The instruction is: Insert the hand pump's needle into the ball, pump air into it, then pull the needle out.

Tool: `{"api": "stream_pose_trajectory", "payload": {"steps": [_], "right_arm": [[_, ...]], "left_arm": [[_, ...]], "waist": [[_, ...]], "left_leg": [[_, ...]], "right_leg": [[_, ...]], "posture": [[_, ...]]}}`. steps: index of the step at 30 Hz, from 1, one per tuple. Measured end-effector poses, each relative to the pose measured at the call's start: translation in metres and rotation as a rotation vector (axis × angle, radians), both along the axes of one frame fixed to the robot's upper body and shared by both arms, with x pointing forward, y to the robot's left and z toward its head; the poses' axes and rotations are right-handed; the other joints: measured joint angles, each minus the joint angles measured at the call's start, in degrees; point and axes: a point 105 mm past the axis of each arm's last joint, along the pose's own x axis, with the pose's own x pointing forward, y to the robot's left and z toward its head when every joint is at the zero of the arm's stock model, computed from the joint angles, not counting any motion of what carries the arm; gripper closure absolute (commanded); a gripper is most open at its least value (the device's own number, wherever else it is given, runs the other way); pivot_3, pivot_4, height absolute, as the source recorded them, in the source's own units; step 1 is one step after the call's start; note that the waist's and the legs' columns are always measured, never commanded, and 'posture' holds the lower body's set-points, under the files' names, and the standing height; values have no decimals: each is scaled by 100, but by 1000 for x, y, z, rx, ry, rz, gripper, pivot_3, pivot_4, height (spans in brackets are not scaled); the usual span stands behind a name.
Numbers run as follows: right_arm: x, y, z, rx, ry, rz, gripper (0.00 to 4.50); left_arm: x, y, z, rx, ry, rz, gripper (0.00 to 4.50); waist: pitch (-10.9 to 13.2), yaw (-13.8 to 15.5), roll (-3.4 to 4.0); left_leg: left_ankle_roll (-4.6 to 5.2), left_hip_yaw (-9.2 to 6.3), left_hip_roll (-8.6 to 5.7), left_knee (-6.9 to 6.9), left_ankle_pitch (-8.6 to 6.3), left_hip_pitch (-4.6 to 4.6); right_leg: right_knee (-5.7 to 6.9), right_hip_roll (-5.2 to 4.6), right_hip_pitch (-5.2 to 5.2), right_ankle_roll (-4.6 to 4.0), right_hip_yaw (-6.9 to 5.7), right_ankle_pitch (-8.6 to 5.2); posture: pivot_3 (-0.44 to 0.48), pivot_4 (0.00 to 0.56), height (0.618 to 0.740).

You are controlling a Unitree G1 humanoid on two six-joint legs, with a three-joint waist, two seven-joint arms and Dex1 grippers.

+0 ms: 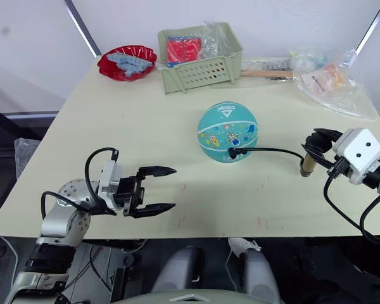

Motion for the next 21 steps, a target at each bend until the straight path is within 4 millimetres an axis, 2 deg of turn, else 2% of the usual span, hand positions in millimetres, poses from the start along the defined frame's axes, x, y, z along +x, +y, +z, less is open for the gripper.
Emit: {"api": "stream_pose_trajectory", "payload": {"steps": [7, 10, 15, 21], "right_arm": [[0, 20, -18, -80, 33, 124, 2849], [-6, 48, -27, -97, 90, 288, 2849], [-12, 81, -38, -203, 105, 484, 2849], [-10, 111, -55, -269, 133, 623, 2849]], "left_arm": [[-1, -1, 1, -3, 1, -4, 0], [0, -2, 2, -4, -3, -8, 0], [0, -4, 4, -10, -19, -11, 0], [1, -4, 4, -11, -28, -7, 0]], "waist": [[0, -6, 0], [0, -18, 0], [-1, -28, -7], [-2, -18, -11]], "left_leg": [[0, 6, 2, 4, 0, 6], [0, 8, 2, 5, 0, 10], [0, 10, 3, 6, 0, 16], [-1, 11, 5, 7, 1, 21]], "right_leg": [[12, 6, -1, -1, 10, 1], [14, 8, -1, -2, 12, 1], [16, 15, 0, -3, 14, 2], [21, 22, 2, -6, 15, 3]], "posture": [[0, 150, 738], [0, 150, 738], [0, 150, 738], [0, 150, 738]]}}
